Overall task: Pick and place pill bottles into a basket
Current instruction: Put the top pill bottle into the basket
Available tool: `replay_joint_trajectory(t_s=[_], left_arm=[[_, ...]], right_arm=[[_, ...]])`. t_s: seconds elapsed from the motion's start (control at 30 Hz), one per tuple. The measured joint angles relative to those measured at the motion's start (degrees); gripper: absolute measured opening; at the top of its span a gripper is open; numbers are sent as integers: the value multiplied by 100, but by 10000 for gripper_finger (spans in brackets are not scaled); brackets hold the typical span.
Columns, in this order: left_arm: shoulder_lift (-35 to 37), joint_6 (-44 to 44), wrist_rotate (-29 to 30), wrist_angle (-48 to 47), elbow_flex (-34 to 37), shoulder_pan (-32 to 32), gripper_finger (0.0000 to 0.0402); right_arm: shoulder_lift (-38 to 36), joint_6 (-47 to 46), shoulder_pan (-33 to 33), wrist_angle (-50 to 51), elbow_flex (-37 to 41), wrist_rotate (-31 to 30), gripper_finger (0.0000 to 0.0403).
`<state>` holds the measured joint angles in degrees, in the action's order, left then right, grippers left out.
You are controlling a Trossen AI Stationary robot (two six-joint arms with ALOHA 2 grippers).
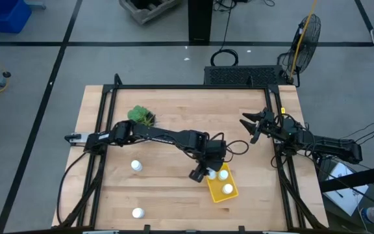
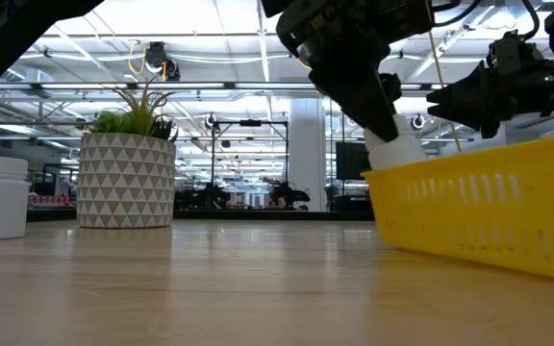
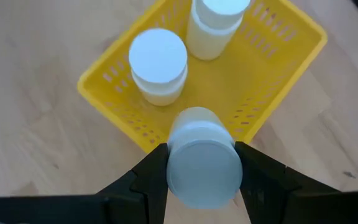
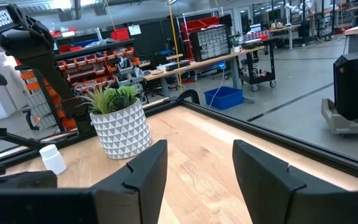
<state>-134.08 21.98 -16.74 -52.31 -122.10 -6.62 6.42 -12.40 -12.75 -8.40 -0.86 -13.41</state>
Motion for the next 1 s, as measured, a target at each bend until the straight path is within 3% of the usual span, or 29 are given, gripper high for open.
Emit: replay_joint_trajectory(t_s=[1.0], left_arm=[[9, -309, 1083, -1099, 0, 0, 163]], right_arm=[[0, 0, 0, 3, 0, 0, 174]])
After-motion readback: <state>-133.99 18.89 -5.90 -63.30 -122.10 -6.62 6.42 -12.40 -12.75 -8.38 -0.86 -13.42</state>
